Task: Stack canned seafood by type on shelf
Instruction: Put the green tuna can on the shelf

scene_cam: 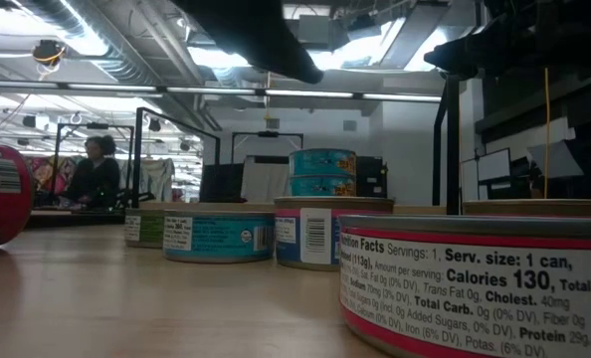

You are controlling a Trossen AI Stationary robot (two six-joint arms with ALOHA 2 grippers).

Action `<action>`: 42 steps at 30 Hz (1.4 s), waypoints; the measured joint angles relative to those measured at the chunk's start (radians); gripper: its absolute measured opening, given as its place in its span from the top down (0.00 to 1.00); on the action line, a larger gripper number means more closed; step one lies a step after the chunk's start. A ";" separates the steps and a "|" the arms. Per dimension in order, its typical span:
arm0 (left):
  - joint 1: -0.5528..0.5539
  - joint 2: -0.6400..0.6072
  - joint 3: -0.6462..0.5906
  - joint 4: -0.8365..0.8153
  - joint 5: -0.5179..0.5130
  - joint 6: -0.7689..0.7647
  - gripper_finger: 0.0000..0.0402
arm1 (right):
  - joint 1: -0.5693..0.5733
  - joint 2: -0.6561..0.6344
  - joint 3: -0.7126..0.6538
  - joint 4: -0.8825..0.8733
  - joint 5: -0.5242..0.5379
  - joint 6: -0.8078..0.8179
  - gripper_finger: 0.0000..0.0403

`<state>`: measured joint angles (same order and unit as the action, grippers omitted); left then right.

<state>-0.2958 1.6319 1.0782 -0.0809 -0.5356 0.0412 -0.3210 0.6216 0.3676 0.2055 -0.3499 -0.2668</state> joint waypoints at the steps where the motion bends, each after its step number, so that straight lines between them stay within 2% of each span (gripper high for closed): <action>1: -0.012 -0.007 0.000 -0.030 0.001 -0.031 0.62 | 0.000 0.000 0.000 0.000 0.000 0.000 0.58; 8: -0.075 -0.030 0.000 -0.376 0.009 -0.342 0.65 | 0.000 0.000 0.000 0.000 -0.001 0.004 0.58; 14: -0.112 -0.030 -0.004 -0.625 0.076 -0.540 0.66 | 0.000 0.000 0.000 -0.011 -0.002 0.009 0.58; 17: -0.127 -0.030 -0.022 -0.636 0.090 -0.590 0.66 | 0.000 0.000 0.000 -0.025 -0.002 0.010 0.58; 24: -0.145 -0.030 -0.062 -0.631 0.106 -0.594 0.66 | 0.000 0.000 0.000 -0.033 -0.002 0.011 0.58; 42: -0.142 -0.028 -0.200 -0.464 0.102 -0.585 0.66 | 0.000 0.000 0.000 -0.033 -0.002 0.011 0.58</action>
<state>-0.4381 1.6035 0.8782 -0.5450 -0.4332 -0.5440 -0.3210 0.6216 0.3676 0.1730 -0.3523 -0.2558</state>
